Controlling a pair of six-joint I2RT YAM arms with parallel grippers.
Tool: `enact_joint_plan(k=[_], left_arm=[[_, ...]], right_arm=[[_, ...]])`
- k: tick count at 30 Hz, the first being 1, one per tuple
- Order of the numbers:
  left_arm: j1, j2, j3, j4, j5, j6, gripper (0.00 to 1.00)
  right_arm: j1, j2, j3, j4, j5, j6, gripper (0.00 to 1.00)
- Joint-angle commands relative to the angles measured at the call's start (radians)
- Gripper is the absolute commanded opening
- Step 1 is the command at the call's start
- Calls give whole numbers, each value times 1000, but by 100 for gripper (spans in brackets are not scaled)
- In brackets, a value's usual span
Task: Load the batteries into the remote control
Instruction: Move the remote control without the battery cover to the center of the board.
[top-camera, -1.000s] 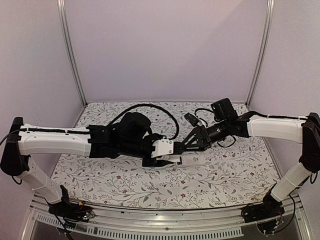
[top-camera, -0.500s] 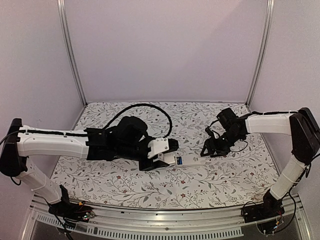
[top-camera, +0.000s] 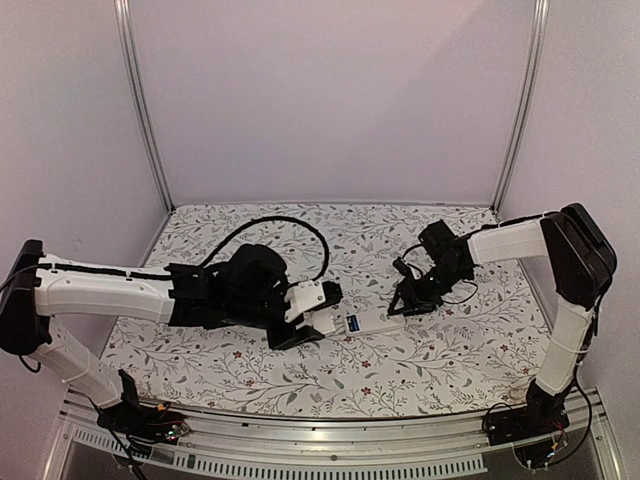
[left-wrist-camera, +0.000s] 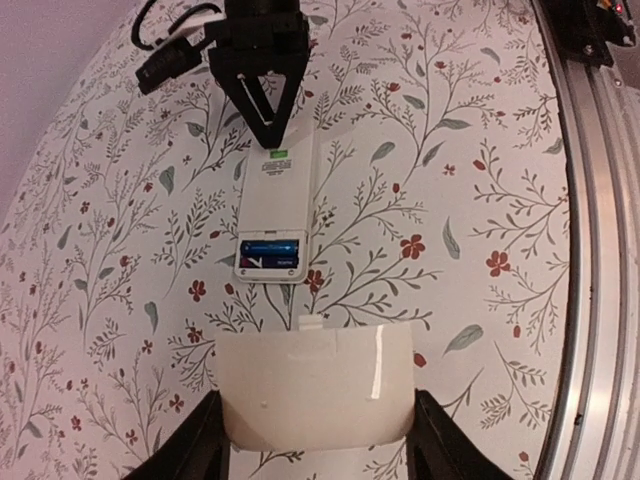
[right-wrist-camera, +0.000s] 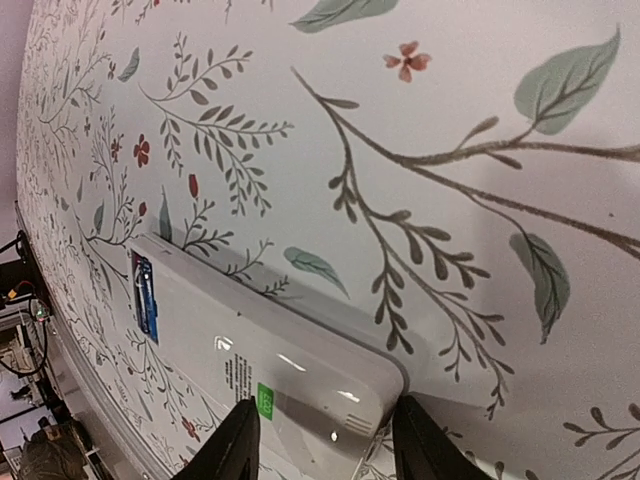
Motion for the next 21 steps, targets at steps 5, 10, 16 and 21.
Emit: enact_joint_plan(k=[5,10,16,21], left_arm=[[14,-32,-77,-4,-26,-144,48],[12,21,-100,-2,-30,-223,46],[14,104,-89,-4,-91,-260,47],[57,148,-79,0,-88,-264,48]], right_arm=[[79,132,101,1,-88,-89,42],[156,187,167,-20,-97,-136,41],[212,224,226,-67,-91,-167,41],[214,212,243,-82,-104,-161,46]])
